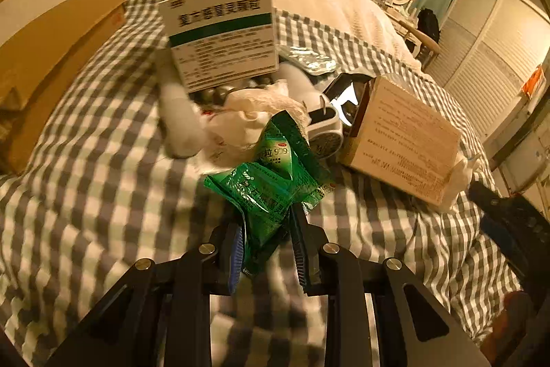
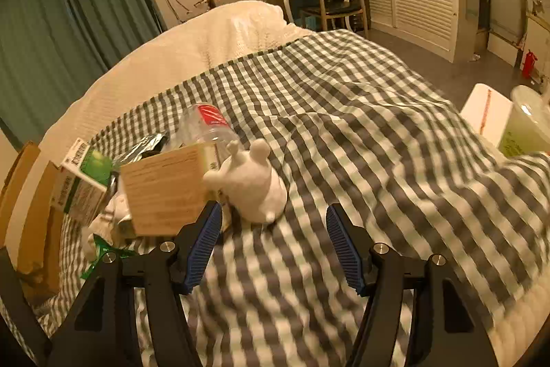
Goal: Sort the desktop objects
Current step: 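Grasp the white plaster rabbit figurine with the right tool while the left tool holds the green packet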
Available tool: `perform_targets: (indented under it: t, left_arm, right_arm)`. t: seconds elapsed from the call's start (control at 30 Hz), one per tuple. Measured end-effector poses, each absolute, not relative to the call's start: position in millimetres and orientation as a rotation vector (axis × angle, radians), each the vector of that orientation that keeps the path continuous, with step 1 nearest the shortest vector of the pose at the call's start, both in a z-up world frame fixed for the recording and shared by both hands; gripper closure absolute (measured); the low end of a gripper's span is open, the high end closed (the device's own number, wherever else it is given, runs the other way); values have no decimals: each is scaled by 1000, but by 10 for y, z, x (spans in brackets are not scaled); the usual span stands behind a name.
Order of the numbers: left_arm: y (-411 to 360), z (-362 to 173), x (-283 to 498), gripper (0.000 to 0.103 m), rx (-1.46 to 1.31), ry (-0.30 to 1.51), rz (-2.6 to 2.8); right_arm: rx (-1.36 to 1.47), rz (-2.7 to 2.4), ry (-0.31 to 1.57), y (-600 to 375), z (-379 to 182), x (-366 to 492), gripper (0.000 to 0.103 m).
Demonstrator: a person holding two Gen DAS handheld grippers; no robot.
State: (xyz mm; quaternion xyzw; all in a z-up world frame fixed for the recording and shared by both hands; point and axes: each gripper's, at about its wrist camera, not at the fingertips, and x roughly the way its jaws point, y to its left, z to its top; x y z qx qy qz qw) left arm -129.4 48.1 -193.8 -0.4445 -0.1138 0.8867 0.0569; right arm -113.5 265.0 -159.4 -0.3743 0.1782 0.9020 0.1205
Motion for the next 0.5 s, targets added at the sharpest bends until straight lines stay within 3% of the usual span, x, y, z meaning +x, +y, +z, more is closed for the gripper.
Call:
perform_targets:
  t: [0.5]
  left_arm:
    - [483,-1995,-1431,77,-1265,-355,2646]
  right_arm:
    - [-1204,2735,263,2624,-1953,-1827,40]
